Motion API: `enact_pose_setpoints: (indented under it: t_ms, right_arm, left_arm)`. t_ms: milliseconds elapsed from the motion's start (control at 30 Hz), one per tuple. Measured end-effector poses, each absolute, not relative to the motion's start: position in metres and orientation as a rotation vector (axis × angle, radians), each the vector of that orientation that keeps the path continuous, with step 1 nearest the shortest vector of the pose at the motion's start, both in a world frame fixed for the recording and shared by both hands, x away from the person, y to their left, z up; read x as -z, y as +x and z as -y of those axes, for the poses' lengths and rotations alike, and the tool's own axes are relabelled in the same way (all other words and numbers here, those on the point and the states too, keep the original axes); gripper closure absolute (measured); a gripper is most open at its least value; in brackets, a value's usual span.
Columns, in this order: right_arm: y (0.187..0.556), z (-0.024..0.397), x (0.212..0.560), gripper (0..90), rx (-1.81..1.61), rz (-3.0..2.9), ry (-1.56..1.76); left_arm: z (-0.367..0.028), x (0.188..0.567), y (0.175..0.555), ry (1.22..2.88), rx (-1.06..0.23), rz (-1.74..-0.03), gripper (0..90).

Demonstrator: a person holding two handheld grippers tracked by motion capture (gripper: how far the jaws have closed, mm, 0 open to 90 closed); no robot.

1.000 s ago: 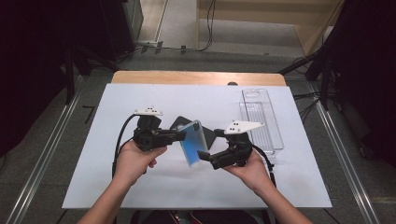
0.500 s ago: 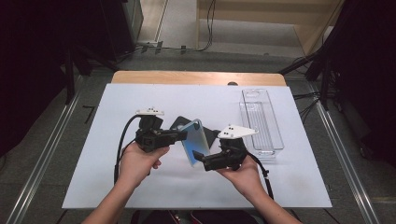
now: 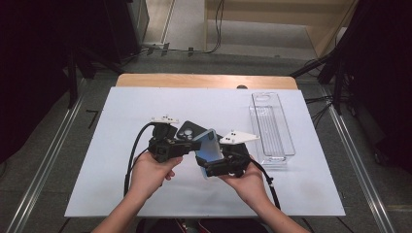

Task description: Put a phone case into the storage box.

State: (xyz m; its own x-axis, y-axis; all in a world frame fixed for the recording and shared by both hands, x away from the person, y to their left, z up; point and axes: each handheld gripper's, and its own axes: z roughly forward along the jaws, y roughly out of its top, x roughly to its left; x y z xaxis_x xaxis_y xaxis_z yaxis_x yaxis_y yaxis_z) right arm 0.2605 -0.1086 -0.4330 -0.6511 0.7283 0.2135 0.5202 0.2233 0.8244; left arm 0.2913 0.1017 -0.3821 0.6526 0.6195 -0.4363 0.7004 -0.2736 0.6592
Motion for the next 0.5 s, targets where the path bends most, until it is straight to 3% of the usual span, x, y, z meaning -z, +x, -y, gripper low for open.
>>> enact_pose_setpoints:
  t_ms: [167,333,500]
  right_arm:
    - [0.2620,0.1066,0.4346,4.3,-1.382,-2.264,1.195]
    - [0.2611,0.1046,0.4362,14.0,-1.354,-2.268,1.176]
    - [0.2623,0.1055,0.4367,15.2,-1.355,-2.279,1.178]
  left_arm:
    - [-0.0978,0.3831,0.2892,1.982,0.127,-1.027,81.1]
    - [-0.0947,0.3840,0.2875,1.979,0.134,-1.029,81.1]
    - [-0.0949,0.3846,0.2878,1.979,0.138,-1.025,80.9]
